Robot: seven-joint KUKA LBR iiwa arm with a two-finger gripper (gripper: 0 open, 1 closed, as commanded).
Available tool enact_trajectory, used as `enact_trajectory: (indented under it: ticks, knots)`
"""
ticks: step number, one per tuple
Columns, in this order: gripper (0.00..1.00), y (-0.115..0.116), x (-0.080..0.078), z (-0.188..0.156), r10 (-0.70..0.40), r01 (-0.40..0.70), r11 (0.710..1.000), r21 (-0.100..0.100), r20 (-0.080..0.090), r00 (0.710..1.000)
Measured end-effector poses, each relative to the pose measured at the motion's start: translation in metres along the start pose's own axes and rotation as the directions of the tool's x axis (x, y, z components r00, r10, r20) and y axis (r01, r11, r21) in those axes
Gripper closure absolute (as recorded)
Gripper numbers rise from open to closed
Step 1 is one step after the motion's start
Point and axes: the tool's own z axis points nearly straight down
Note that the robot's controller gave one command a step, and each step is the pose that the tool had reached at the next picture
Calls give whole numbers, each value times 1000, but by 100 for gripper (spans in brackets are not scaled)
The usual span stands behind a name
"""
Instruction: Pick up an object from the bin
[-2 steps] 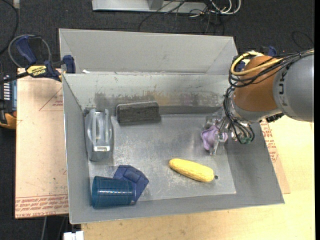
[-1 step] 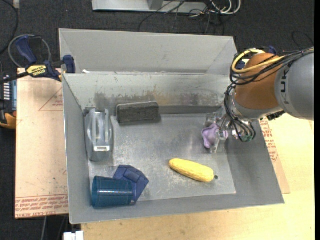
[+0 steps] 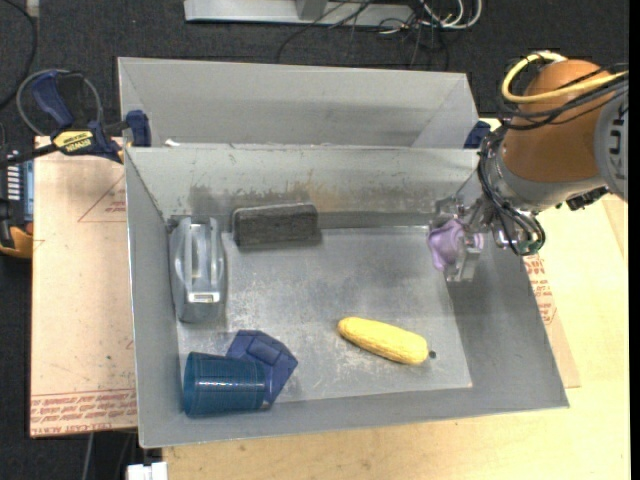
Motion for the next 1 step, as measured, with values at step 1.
enact_trajectory:
  ticks: [1]
  knots:
    - [100,9,3,-52,1,-1,1000,-4,-12,1000]
